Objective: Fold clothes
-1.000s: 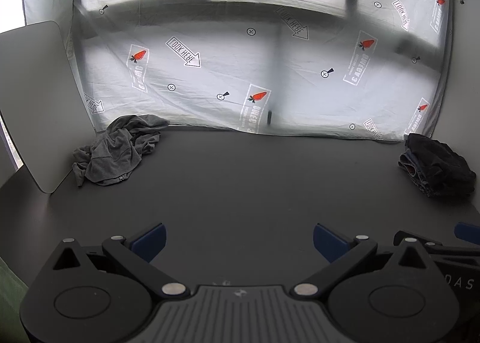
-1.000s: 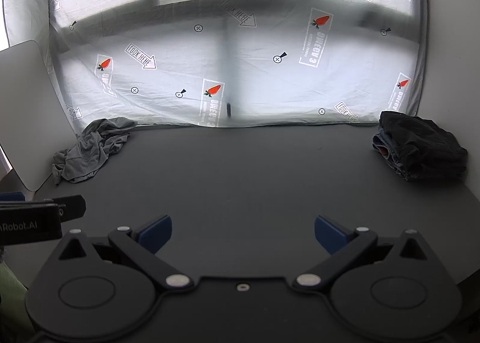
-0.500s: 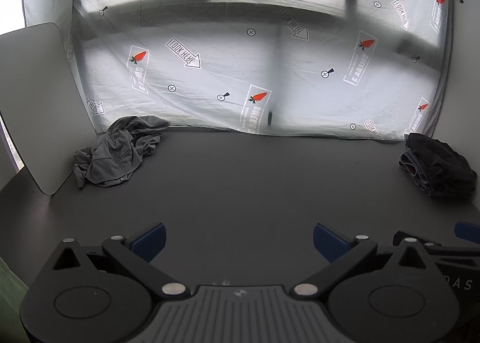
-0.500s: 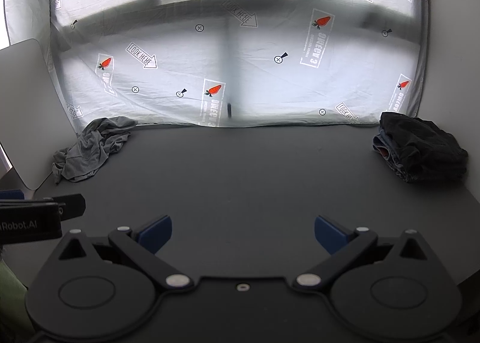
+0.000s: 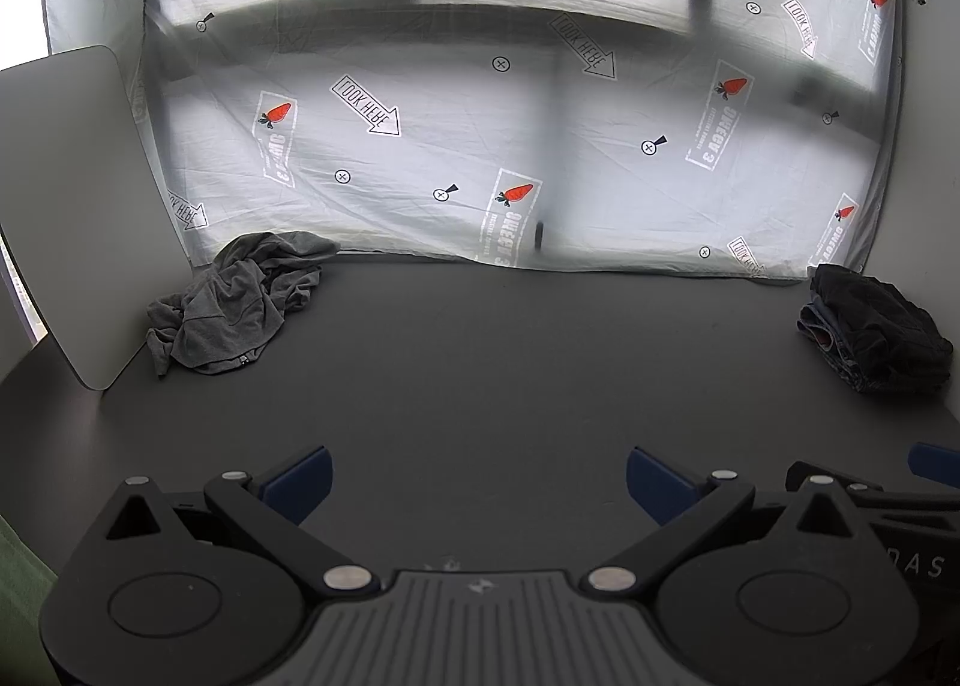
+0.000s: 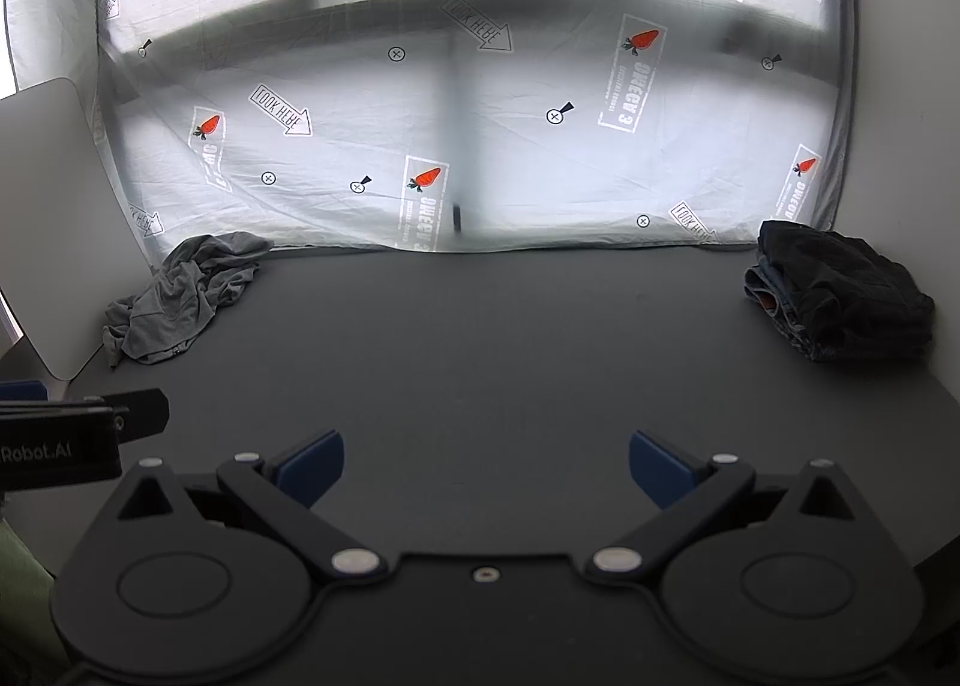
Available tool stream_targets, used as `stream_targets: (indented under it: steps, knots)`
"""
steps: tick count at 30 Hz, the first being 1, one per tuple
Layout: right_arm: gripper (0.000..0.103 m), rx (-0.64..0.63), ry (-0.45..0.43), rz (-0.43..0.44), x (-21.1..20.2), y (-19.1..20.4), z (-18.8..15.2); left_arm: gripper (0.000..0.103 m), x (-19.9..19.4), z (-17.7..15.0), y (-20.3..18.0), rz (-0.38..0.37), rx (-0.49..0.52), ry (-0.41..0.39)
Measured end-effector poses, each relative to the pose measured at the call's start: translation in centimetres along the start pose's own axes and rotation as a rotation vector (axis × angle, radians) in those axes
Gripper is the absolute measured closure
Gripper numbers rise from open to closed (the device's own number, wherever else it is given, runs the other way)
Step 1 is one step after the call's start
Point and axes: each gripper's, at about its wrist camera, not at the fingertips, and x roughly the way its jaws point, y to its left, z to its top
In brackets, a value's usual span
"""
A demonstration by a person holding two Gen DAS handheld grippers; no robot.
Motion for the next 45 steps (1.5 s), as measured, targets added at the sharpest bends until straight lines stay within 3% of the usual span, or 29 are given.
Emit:
stream_targets:
  steps: [29, 33, 37, 41, 45]
  knots:
    - [0.0, 0.022, 0.023, 0.007, 1.5, 0.1, -0.5, 0.0, 2.1, 1.1, 0.0, 0.007, 0.01, 0.046]
    - [0.0, 0.043, 0.066, 0.007, 2.8, -1.3, -0.2, 0.0, 3.8, 1.4, -1.0, -0.01, -0.002, 0.086]
    - [0.0, 0.032, 0.057, 0.003, 4.7, -3.2, 0.8, 0.0, 5.0, 2.1, -2.1, -0.051, -0.047, 0.052]
    - [0.001, 0.061, 0.1, 0.082, 8.2, -5.9, 2.2, 0.0, 7.9, 3.4, -3.9, -0.077, -0.108, 0.102]
    - [0.001, 0.005, 0.07, 0.181, 11.5, -7.0, 4.3, 0.0, 9.5, 5.5, -4.8, -0.017, -0.14, 0.137]
